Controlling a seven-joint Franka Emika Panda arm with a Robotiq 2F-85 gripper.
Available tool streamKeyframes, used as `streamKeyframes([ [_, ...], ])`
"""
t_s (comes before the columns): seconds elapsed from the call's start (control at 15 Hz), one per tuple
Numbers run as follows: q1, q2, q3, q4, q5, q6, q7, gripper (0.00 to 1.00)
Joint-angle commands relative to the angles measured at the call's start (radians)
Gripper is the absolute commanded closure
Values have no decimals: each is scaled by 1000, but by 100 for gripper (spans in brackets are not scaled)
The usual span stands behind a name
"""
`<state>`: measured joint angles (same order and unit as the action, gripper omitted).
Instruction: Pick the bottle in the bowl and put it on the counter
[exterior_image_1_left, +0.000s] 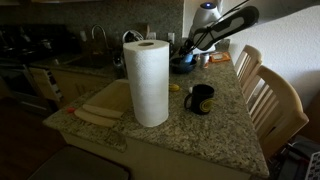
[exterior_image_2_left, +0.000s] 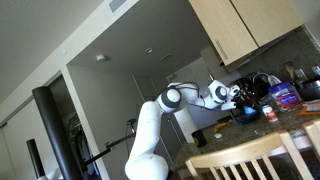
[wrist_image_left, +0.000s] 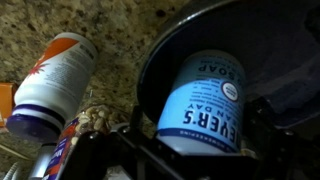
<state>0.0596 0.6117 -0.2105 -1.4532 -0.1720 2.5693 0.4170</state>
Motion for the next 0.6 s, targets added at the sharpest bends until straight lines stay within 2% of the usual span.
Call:
streamKeyframes([
  [0.0, 0, 0, -2, 2, 5, -2, -5, 0],
  [0.27, -2, 0, 2, 0, 8, 0, -8, 0],
  [0.33, 0, 0, 2, -3, 7, 11, -8, 25],
  [0.4, 6, 1, -8, -1, -4, 16, 1, 26],
  [0.53, 3, 0, -5, 1, -1, 25, -7, 40],
])
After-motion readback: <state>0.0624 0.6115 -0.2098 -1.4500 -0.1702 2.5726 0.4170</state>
